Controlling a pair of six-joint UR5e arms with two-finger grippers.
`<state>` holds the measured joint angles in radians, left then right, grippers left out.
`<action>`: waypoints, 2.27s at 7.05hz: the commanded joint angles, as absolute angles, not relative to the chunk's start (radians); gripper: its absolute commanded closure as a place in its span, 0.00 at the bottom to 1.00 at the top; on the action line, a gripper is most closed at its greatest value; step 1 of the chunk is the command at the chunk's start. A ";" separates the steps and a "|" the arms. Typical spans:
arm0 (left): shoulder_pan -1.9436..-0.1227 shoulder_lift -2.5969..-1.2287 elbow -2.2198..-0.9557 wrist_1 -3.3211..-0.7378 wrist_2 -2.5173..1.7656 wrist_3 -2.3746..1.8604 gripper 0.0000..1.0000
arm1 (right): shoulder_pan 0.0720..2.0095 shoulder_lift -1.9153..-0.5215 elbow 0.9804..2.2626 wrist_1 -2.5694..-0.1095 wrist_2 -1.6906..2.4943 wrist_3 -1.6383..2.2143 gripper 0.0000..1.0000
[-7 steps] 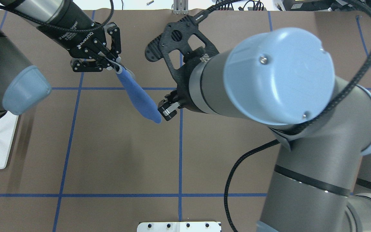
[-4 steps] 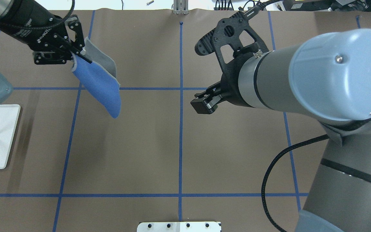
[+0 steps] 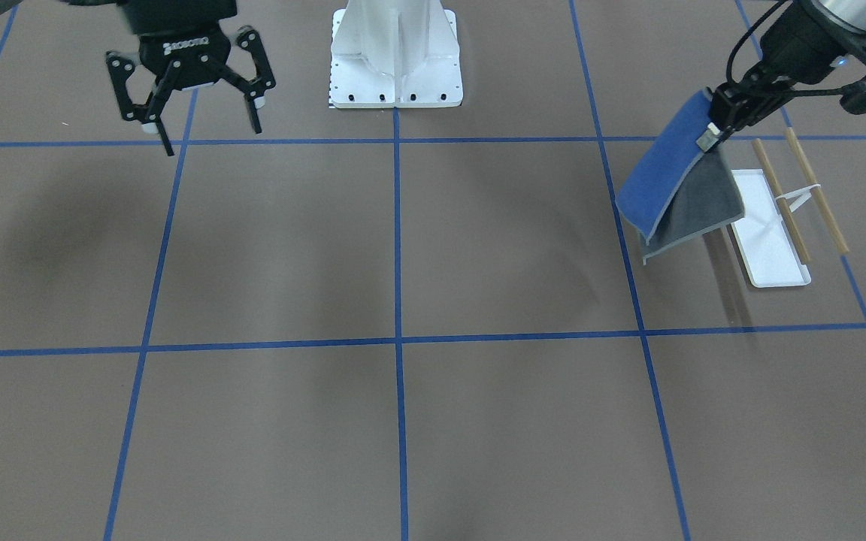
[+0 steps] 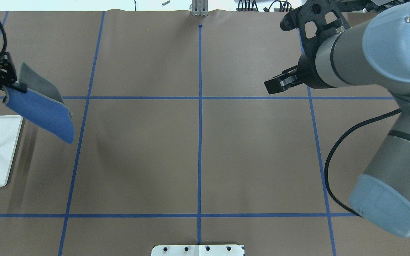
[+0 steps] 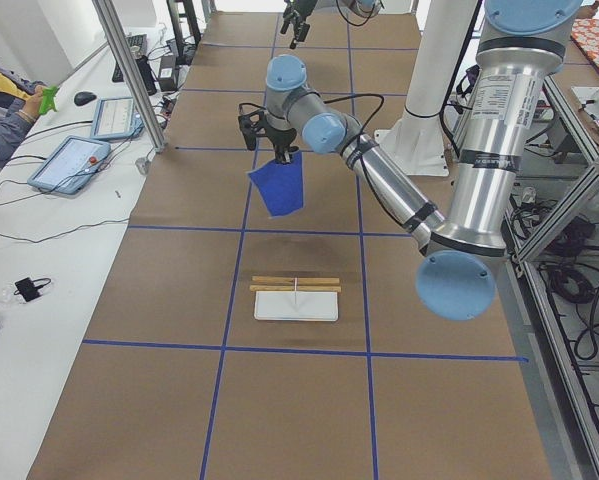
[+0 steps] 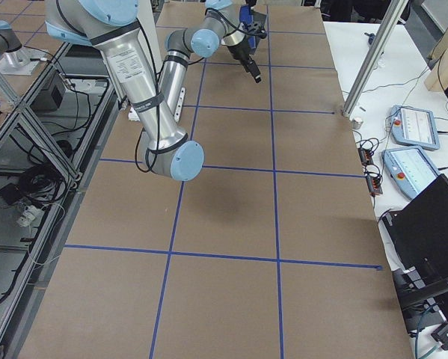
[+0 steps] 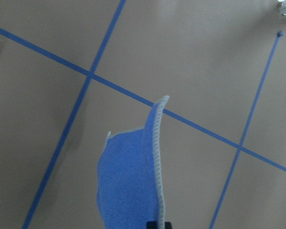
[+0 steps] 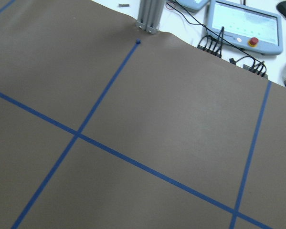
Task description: Hang towel on rack
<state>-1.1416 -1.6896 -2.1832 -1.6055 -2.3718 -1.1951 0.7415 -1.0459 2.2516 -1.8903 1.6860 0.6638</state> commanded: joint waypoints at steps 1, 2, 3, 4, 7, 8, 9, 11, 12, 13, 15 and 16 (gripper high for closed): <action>-1.204 -1.558 -2.183 -1.608 -2.370 -0.989 1.00 | 0.839 -1.077 2.160 -1.888 1.752 0.661 0.00; -1.256 -1.504 -2.165 -1.606 -2.370 -0.859 1.00 | 0.853 -1.077 2.142 -1.890 1.753 0.643 0.00; -1.279 -1.488 -2.133 -1.606 -2.370 -0.774 1.00 | 0.873 -1.081 2.116 -1.888 1.796 0.628 0.00; -1.304 -1.461 -2.091 -1.611 -2.373 -0.662 1.00 | 0.890 -1.083 2.099 -1.879 1.824 0.624 0.00; -1.402 -1.459 -1.988 -1.609 -2.373 -0.464 1.00 | 0.902 -1.072 2.097 -1.878 1.825 0.615 0.00; -1.437 -1.457 -1.967 -1.609 -2.372 -0.425 1.00 | 0.902 -1.072 2.097 -1.876 1.825 0.615 0.00; -1.440 -1.457 -1.938 -1.608 -2.372 -0.425 1.00 | 0.903 -1.071 2.097 -1.876 1.825 0.615 0.00; -1.440 -1.459 -1.873 -1.609 -2.373 -0.426 1.00 | 0.917 -1.071 2.097 -1.876 1.827 0.611 0.00; -1.440 -1.459 -1.862 -1.611 -2.373 -0.425 0.69 | 0.926 -1.071 2.097 -1.878 1.830 0.594 0.00; -1.440 -1.456 -1.853 -1.611 -2.372 -0.425 0.66 | 0.939 -1.071 2.097 -1.878 1.848 0.591 0.00; -1.443 -1.437 -1.842 -1.618 -2.375 -0.395 0.29 | 0.962 -1.071 2.097 -1.876 1.888 0.591 0.00; -1.466 -1.424 -1.841 -1.618 -2.375 -0.356 0.27 | 0.974 -1.071 2.097 -1.878 1.890 0.589 0.00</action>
